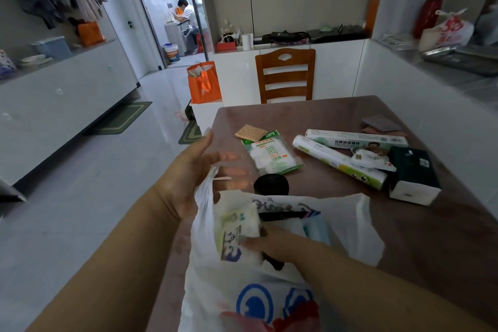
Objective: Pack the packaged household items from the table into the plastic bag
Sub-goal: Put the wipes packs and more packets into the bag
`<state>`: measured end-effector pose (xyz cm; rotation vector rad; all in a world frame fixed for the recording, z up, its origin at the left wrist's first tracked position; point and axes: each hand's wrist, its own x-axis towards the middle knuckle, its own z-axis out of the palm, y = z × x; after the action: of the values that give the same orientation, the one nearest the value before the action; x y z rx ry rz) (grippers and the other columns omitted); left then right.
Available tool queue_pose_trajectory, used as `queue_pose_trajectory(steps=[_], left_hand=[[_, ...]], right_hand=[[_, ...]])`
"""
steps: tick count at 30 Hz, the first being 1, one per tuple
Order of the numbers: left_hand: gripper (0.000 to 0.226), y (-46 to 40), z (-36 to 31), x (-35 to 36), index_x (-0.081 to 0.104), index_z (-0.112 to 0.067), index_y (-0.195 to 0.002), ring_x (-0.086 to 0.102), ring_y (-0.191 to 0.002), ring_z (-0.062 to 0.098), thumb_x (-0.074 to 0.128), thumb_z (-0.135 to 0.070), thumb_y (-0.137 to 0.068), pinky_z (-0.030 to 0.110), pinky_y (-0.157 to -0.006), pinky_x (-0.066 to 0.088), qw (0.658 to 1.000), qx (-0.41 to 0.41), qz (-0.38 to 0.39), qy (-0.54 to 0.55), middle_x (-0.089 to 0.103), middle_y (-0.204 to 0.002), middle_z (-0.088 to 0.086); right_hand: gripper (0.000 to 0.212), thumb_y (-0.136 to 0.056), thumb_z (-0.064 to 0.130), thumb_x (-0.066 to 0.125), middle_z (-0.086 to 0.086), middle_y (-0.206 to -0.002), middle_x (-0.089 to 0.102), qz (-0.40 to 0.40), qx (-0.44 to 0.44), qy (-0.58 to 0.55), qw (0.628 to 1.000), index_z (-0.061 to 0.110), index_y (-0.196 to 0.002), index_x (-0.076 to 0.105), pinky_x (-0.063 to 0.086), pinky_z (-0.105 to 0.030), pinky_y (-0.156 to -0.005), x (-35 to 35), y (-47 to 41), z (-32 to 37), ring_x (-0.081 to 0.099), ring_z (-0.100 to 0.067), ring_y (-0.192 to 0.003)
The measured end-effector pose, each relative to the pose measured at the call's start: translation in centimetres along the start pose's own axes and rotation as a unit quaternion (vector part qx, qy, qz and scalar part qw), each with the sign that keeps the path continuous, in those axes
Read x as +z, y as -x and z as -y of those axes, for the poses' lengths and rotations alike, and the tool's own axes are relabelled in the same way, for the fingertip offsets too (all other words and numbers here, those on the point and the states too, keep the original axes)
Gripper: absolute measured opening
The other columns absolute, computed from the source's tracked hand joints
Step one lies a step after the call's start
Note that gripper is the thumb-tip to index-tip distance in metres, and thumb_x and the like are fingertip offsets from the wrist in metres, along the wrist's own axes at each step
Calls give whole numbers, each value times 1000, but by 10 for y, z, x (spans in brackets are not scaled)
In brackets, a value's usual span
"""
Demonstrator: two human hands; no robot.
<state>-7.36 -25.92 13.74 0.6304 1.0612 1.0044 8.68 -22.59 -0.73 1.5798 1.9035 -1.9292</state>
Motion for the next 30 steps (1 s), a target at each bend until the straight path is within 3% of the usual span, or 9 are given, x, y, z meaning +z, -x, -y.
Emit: queue_pose_trajectory(steps=[4, 8, 11, 14, 16, 22, 25, 28, 30], left_hand=[[67, 0, -5, 5, 61, -5, -111, 70, -57, 28, 40, -63, -87, 21, -45, 52, 987, 10, -53, -150, 70, -85, 25], [61, -11, -15, 15, 60, -20, -113, 71, -59, 22, 30, -67, -89, 28, -62, 52, 924, -3, -99, -370, 75, -75, 18], [57, -22, -24, 22, 60, -29, -106, 72, -58, 19, 29, -72, -86, 18, -49, 52, 892, -23, -108, -438, 76, -72, 12], [59, -44, -26, 34, 64, -23, -104, 70, -56, 20, 33, -70, -85, 24, -53, 54, 905, -6, -103, -412, 76, -73, 14], [61, -59, -23, 42, 66, -18, -103, 67, -53, 22, 36, -68, -84, 28, -54, 54, 928, 12, -101, -358, 74, -76, 19], [68, -94, -10, 52, 66, -8, -102, 65, -52, 25, 36, -66, -83, 30, -53, 56, 971, 16, -97, -216, 71, -71, 21], [68, -104, -3, 51, 64, -5, -102, 63, -50, 23, 32, -63, -89, 30, -53, 52, 980, 10, -106, -170, 70, -66, 18], [68, -109, 2, 50, 65, -4, -102, 63, -52, 23, 31, -62, -90, 31, -55, 50, 981, 5, -112, -157, 69, -68, 18], [67, -109, 4, 49, 65, -5, -101, 62, -52, 22, 30, -61, -91, 29, -54, 50, 982, 3, -117, -150, 70, -68, 17]], right_hand=[[50, -83, 60, 50, -12, -94, 68, -11, 46, 186, 981, 13, -85, 64, 55, -31, -64, -16, 10, 8, 66, -25, -73], [39, -90, 41, 52, -11, -75, 71, -82, -11, 77, 994, 5, -103, 58, 57, -27, -53, -59, 20, 33, 70, -21, -58], [29, -87, 37, 57, -6, -63, 70, -198, -89, 0, 976, 10, -94, 62, 50, -20, -42, -104, 25, 46, 65, -14, -44], [32, -84, 40, 58, -10, -84, 73, -336, -71, 43, 938, 13, -100, 64, 52, -30, -57, -167, 15, 35, 68, -24, -68], [38, -84, 42, 55, -13, -103, 69, -393, -19, 120, 911, 12, -105, 64, 42, -29, -64, -206, 0, 15, 64, -30, -88], [54, -72, 46, 59, -15, -118, 62, -432, 72, 237, 867, 13, -115, 61, 53, -35, -83, -276, -45, -45, 60, -33, -103], [41, -79, 39, 59, -13, -128, 52, -420, 80, 348, 835, 28, -118, 57, 45, -40, -93, -288, -62, -65, 49, -33, -117], [20, -88, 28, 53, -13, -118, 60, -453, 38, 321, 831, 24, -103, 66, 44, -35, -82, -299, -71, -76, 55, -31, -101], [24, -91, 25, 50, -18, -106, 67, -465, 18, 295, 834, 10, -96, 69, 47, -33, -75, -303, -71, -68, 60, -32, -87]])
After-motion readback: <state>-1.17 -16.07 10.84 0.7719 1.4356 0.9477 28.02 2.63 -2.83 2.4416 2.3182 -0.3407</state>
